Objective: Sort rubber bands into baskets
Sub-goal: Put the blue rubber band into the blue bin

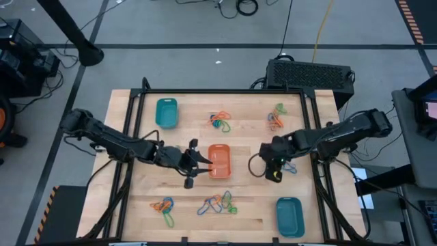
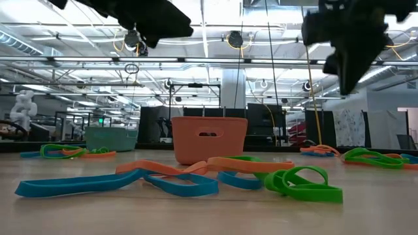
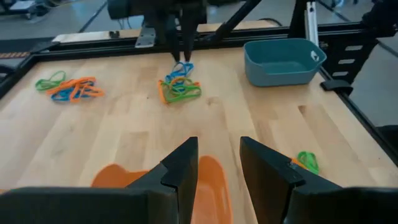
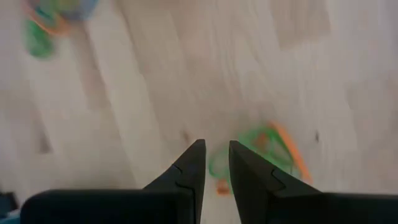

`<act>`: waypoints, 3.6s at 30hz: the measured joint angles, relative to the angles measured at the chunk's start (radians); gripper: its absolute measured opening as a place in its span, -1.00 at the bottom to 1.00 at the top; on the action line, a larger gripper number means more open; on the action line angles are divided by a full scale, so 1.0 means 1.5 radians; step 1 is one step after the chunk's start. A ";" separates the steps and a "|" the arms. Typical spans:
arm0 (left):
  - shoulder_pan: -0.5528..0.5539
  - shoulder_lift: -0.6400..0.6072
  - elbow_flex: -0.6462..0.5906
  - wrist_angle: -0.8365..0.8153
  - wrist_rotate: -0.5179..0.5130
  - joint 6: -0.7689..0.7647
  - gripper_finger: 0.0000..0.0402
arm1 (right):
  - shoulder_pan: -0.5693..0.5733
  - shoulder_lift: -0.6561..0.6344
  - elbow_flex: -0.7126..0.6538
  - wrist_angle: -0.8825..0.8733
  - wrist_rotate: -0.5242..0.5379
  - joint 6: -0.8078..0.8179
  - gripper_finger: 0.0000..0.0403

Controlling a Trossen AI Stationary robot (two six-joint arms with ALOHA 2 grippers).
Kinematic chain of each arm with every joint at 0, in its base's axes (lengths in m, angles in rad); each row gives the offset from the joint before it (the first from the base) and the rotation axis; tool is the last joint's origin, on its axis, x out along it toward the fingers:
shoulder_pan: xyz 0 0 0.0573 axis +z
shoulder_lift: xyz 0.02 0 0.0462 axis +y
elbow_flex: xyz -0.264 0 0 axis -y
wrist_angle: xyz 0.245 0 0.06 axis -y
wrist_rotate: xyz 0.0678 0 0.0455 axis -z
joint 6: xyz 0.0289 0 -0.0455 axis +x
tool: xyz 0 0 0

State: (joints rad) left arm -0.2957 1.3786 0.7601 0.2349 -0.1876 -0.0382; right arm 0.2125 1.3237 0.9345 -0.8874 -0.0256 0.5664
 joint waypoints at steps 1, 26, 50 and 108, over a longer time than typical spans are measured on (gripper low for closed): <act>0.001 0.010 0.000 0.011 0.006 0.005 -0.36 | 0.003 0.010 -0.006 -0.004 -0.001 0.013 -0.68; 0.030 -0.144 -0.129 0.015 0.034 0.012 -0.36 | -0.009 -0.028 -0.172 -0.098 -0.034 0.099 -0.68; 0.027 -0.164 -0.140 0.046 0.055 0.012 -0.36 | -0.042 -0.030 -0.270 -0.030 -0.034 0.125 -0.68; 0.020 -0.147 -0.140 0.008 0.053 -0.043 -0.36 | 0.285 0.041 0.047 -0.024 -0.227 0.604 -1.00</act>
State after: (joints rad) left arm -0.2663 1.1576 0.5503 0.2470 -0.1083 -0.1024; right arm 0.6397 1.3857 1.0050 -0.9230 -0.3655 1.4727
